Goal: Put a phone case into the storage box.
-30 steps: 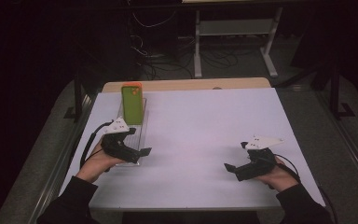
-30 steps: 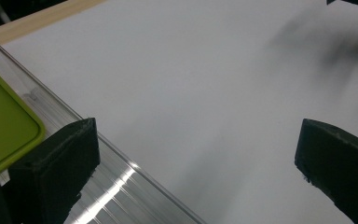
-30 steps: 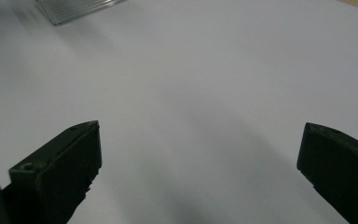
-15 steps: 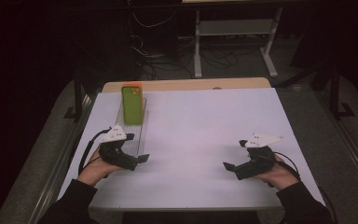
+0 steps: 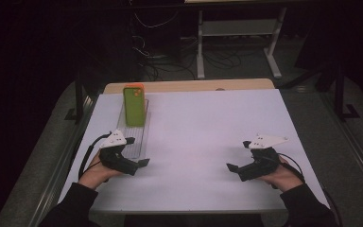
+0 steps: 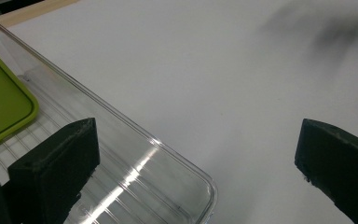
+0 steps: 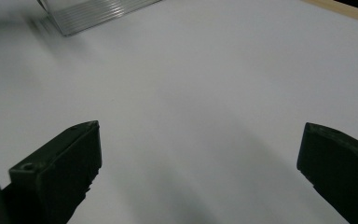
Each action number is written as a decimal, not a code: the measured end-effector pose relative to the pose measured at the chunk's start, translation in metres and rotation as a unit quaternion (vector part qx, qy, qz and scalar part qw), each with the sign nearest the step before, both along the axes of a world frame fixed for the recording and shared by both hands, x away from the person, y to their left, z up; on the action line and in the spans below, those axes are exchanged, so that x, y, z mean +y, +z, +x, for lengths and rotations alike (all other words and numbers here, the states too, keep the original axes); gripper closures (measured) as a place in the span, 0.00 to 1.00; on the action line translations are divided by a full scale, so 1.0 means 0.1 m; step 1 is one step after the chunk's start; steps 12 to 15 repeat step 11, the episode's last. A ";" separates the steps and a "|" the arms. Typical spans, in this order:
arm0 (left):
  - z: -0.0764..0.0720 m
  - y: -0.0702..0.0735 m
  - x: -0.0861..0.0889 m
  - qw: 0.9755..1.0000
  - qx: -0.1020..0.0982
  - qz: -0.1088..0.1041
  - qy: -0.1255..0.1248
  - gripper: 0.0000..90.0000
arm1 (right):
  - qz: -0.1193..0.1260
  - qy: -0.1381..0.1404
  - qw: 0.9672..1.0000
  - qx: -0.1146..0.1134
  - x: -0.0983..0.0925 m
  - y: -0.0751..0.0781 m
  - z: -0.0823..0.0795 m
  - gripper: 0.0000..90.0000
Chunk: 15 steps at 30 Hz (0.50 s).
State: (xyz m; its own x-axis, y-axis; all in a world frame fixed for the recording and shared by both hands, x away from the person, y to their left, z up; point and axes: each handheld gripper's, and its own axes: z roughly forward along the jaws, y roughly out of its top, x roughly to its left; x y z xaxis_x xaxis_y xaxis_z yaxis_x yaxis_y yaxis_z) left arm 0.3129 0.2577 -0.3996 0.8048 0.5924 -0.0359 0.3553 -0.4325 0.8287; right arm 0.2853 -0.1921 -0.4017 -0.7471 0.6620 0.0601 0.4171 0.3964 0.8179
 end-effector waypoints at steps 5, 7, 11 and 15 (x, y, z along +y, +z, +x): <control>0.01 -0.01 0.00 1.000 -0.001 0.000 -0.002 0.00 | 0.000 -0.001 1.000 -0.001 0.00 0.00 0.00 0.00; 0.01 0.00 0.01 1.000 -0.001 0.000 -0.003 0.00 | 0.000 -0.001 1.000 -0.001 0.00 0.00 0.00 0.00; 0.01 0.00 0.01 1.000 0.000 -0.001 -0.002 0.00 | 0.000 -0.002 1.000 -0.001 0.00 0.00 0.00 0.00; 0.01 0.00 0.01 1.000 0.000 -0.001 -0.002 0.00 | 0.000 -0.002 1.000 -0.001 0.00 0.00 0.00 0.00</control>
